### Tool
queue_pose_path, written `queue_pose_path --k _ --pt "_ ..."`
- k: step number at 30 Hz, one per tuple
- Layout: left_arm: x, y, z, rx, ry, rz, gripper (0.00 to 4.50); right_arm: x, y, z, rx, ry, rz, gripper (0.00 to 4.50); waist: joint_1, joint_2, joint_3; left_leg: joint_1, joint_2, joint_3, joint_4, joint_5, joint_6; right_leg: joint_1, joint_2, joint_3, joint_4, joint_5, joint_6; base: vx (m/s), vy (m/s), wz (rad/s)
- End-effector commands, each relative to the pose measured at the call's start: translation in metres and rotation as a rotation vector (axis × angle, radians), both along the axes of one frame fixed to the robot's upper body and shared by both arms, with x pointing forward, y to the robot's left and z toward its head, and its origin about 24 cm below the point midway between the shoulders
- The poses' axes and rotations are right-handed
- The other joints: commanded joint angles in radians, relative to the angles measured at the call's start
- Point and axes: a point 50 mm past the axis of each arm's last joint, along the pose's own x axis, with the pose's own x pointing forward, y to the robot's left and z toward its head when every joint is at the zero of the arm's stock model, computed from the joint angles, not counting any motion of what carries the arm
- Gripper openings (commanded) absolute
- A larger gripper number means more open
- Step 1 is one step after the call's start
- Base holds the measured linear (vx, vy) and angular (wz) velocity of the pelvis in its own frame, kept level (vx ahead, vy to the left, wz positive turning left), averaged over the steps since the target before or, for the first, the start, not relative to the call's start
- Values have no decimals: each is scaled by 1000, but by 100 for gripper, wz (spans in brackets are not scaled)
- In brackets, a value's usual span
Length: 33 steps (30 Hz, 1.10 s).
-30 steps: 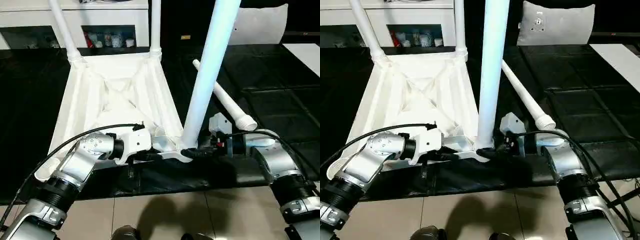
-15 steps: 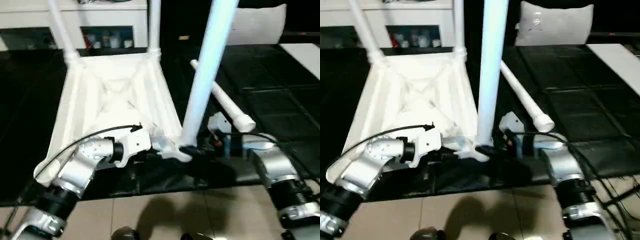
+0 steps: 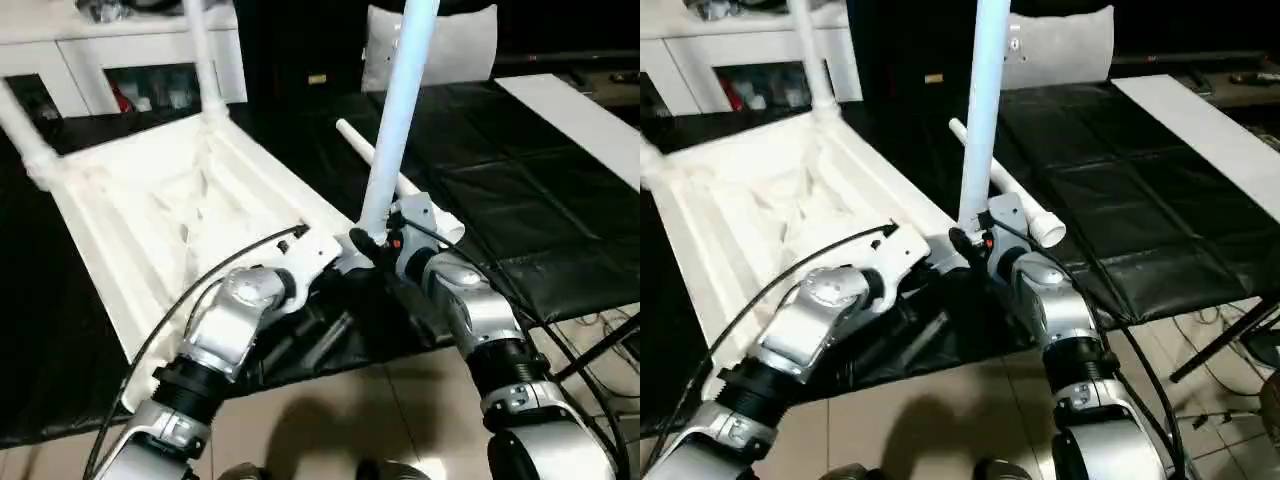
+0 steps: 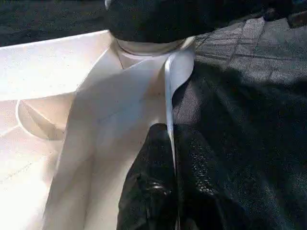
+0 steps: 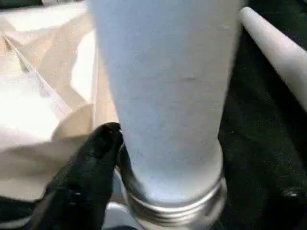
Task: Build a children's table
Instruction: Rotate leg to tighten
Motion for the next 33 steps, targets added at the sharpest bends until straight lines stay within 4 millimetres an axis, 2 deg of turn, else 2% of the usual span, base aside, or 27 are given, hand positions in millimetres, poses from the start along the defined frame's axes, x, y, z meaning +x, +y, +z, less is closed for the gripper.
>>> queue_pose_path --k 1,2,4,6,7,8,11,12,14,15,16,17,18,19,20,22,23,24,29,33 --pt "-10 -30 8 -36 -36 -120 0 -13 28 -10 52 39 143 363 6 -4 -50 19 72 -53 -80 -463 5 15 -106 60 -115 -661 -5 0 0 0" --pt "-9 -26 7 -21 -38 -105 0 -13 23 -9 51 25 139 375 4 -3 -52 16 79 -55 -87 -483 0 14 -101 65 -103 -592 -27 0 0 0" --pt "-8 -21 5 -3 -45 -95 0 -13 16 -7 60 -11 129 387 4 -5 -53 9 82 -55 -93 -487 -1 18 -102 72 -91 -535 -58 0 0 0" --pt "-7 -15 5 3 -46 -94 0 -16 8 -4 61 -53 171 416 10 -6 -54 8 79 -50 -89 -464 10 18 -109 80 -90 -522 -72 0 0 0" --pt "-7 -14 4 5 -46 -94 0 -17 5 -3 59 -63 182 422 16 -7 -56 7 78 -46 -88 -430 22 19 -110 84 -89 -509 -80 0 0 0" --pt "-7 -13 4 5 -46 -94 0 -17 4 -3 58 -65 186 429 22 -8 -57 0 79 -44 -88 -391 33 23 -110 87 -85 -485 -89 0 0 0" --pt "-10 -3 3 24 -63 -146 0 -24 -15 5 28 -118 263 447 43 -7 -66 -4 83 -38 -88 -293 59 27 -105 95 -68 -369 -115 0 0 0" --pt "-12 -1 3 25 -69 -184 0 -26 -23 8 14 -130 285 447 43 -8 -68 -3 85 -35 -88 -277 66 25 -102 98 -63 -343 -126 0 0 0" --pt "-17 5 2 27 -64 -247 0 -27 -39 12 -36 -150 308 447 58 -17 -73 -11 78 -28 -77 -212 94 25 -102 104 -52 -303 -149 0 0 0" --pt "-20 7 1 28 -67 -279 0 -28 -45 14 -51 -153 326 447 60 -18 -73 -11 74 -24 -74 -200 101 22 -101 107 -49 -297 -155 0 0 0" --pt "-21 8 1 29 -64 -298 0 -29 -48 16 -60 -156 342 447 64 -17 -75 -19 71 -24 -71 -165 115 28 -102 106 -44 -284 -166 31 -54 2" --pt "-24 12 0 31 -59 -333 0 -30 -54 19 -76 -162 375 447 70 -17 -79 -22 69 -22 -65 -125 131 27 -98 105 -39 -254 -167 0 0 0" --pt "-25 13 0 33 -57 -349 0 -31 -56 20 -82 -165 390 447 72 -18 -79 -24 70 -21 -64 -113 134 25 -97 106 -35 -241 -170 0 0 0" --pt "-26 15 0 32 -53 -370 0 -32 -58 22 -80 -165 412 447 76 -15 -76 -21 70 -20 -64 -124 142 21 -92 103 -38 -260 -168 0 0 0" --pt "-27 18 0 35 -43 -393 0 -34 -60 25 -83 -163 448 447 82 -13 -78 -19 72 -20 -64 -128 140 24 -93 102 -38 -275 -160 0 0 0" --pt "-28 23 1 40 -38 -446 0 -39 -63 26 -121 -148 538 447 85 -11 -76 -17 77 -23 -66 -139 137 21 -88 100 -40 -286 -155 0 0 0" --pt "-29 27 2 50 -33 -480 0 -43 -64 25 -160 -133 596 447 86 -13 -77 -15 79 -23 -68 -153 131 21 -86 99 -39 -296 -151 0 0 0" --pt "-29 29 2 57 -30 -498 0 -45 -65 24 -178 -126 622 447 88 -10 -75 -14 81 -24 -69 -165 125 19 -87 100 -40 -307 -151 0 0 0" --pt "-33 37 3 70 5 -608 0 -49 -65 25 -203 -109 732 447 91 -10 -77 -12 82 -24 -70 -192 102 19 -91 103 -38 -312 -166 0 0 0" --pt "-36 39 3 76 35 -680 0 -48 -65 24 -192 -77 774 432 99 -11 -80 -12 83 -22 -68 -170 100 21 -92 105 -33 -285 -177 0 0 0"
